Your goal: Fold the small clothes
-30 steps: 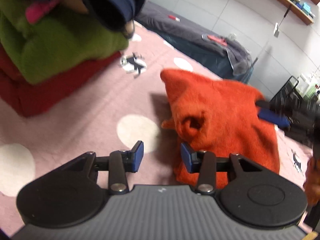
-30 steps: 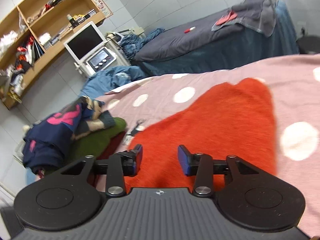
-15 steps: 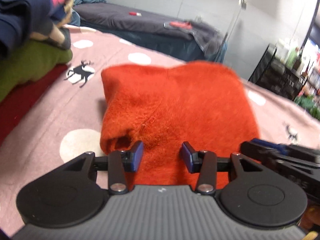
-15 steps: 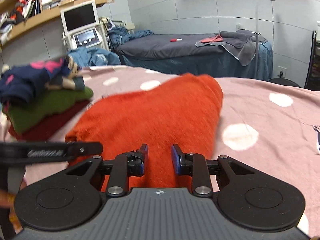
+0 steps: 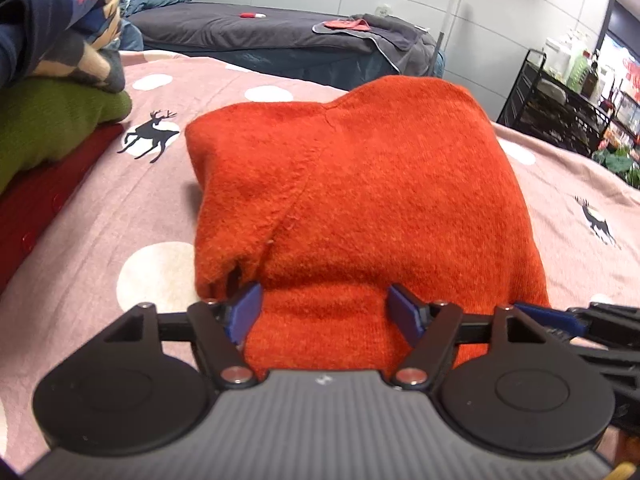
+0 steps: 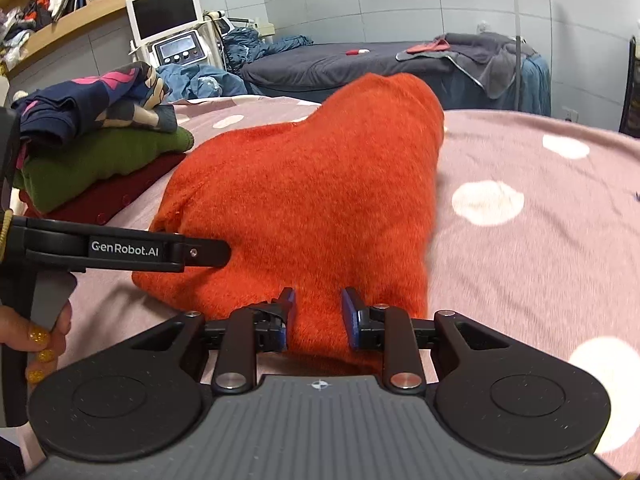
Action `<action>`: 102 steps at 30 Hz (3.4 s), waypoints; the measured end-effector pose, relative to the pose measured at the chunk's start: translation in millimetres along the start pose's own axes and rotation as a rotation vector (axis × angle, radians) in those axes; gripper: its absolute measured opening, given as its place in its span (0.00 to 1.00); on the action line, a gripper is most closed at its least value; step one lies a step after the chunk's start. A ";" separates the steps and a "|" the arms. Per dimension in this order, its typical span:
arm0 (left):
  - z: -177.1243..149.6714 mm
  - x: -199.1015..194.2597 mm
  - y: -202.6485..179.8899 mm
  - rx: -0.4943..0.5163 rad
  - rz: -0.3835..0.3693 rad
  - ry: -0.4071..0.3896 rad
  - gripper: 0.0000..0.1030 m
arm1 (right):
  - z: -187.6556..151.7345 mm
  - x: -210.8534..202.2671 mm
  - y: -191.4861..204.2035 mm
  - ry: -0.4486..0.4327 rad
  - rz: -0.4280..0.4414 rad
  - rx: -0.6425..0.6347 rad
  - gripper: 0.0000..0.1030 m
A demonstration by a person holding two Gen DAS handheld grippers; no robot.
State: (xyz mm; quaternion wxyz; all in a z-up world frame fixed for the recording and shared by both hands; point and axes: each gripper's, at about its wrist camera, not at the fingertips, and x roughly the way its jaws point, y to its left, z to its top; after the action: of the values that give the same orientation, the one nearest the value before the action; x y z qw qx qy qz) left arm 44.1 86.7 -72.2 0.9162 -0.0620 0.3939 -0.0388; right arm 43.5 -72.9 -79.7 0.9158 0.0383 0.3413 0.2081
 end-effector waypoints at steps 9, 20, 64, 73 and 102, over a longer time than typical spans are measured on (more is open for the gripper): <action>-2.3 -5.9 -34.0 0.108 -0.016 -0.023 0.74 | 83.3 -22.5 -40.2 -0.140 0.029 0.130 0.63; -10.0 3.0 -31.1 0.106 -0.040 0.001 0.85 | 153.2 96.2 -113.0 0.098 0.061 0.688 0.88; -7.4 2.0 -34.8 0.104 -0.053 0.027 0.95 | 101.9 51.0 -60.3 0.004 0.004 0.151 0.50; -7.3 -35.1 26.7 -0.181 -0.168 0.001 1.00 | 97.1 14.4 -45.8 0.011 -0.069 0.059 0.95; -44.3 27.3 71.1 -0.775 -0.531 -0.090 1.00 | 46.0 34.6 -77.6 0.135 0.144 0.368 1.00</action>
State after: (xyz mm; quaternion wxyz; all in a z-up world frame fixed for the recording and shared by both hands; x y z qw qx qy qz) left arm 32.2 150.1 -132.3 0.8003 -0.4995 0.3096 -0.1192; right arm 124.1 -126.2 -82.2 0.8513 0.2153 0.4303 0.2092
